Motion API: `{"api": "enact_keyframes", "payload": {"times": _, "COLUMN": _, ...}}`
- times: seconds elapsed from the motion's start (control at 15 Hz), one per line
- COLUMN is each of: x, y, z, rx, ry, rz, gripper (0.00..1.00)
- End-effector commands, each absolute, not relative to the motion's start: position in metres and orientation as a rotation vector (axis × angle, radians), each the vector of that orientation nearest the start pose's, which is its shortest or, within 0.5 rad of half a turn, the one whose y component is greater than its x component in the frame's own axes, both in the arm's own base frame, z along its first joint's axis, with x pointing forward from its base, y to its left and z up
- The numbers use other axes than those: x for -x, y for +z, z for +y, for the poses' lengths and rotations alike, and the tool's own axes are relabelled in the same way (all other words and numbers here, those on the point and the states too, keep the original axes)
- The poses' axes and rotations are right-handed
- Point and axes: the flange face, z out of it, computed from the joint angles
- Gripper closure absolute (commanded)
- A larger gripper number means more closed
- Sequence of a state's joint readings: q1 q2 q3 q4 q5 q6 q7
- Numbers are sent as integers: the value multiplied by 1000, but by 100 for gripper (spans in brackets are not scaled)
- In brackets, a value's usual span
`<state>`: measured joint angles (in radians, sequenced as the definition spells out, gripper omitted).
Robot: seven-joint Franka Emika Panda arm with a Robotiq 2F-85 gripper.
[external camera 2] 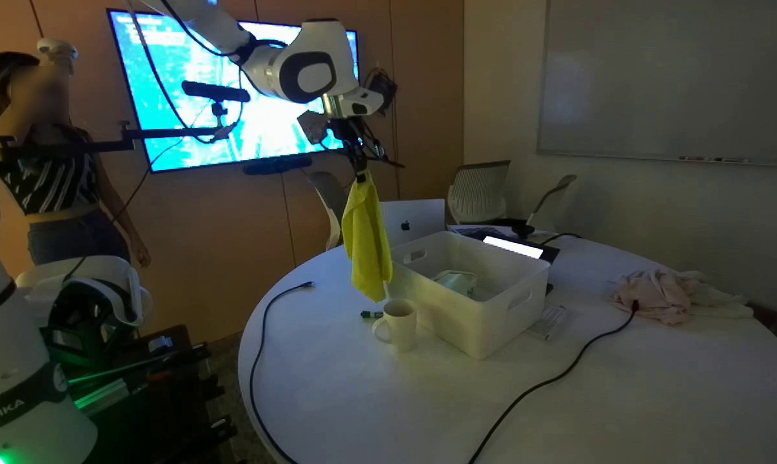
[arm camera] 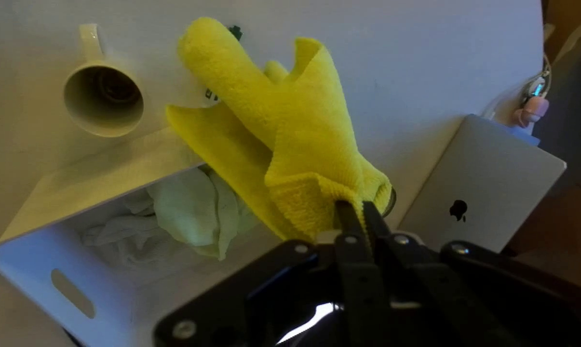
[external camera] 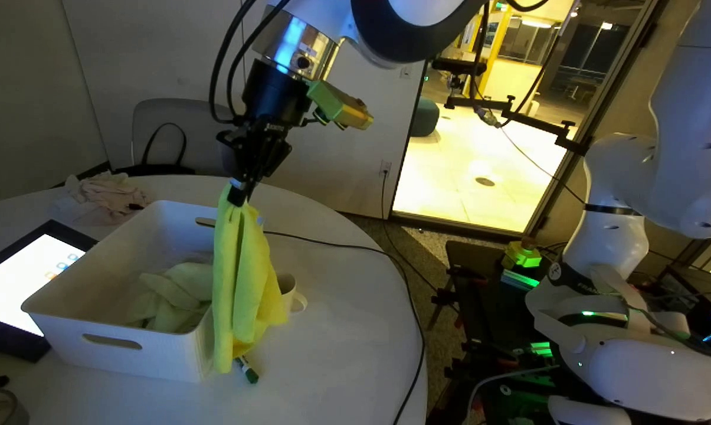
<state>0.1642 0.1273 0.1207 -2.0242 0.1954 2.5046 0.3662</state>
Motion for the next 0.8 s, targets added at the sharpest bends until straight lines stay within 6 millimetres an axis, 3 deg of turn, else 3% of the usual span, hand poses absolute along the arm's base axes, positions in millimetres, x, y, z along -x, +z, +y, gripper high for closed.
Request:
{"api": "enact_keyframes", "payload": {"times": 0.0, "x": -585, "y": 451, "z": 167, "rx": 2848, "ry": -433, "rz": 349, "gripper": 99}}
{"api": "enact_keyframes", "payload": {"times": 0.33, "x": -601, "y": 484, "z": 164, "rx": 2845, "ry": -467, "rz": 445, "gripper": 99}}
{"api": "enact_keyframes", "payload": {"times": 0.73, "x": -637, "y": 532, "z": 153, "rx": 2859, "ry": -474, "rz": 586, "gripper": 99}}
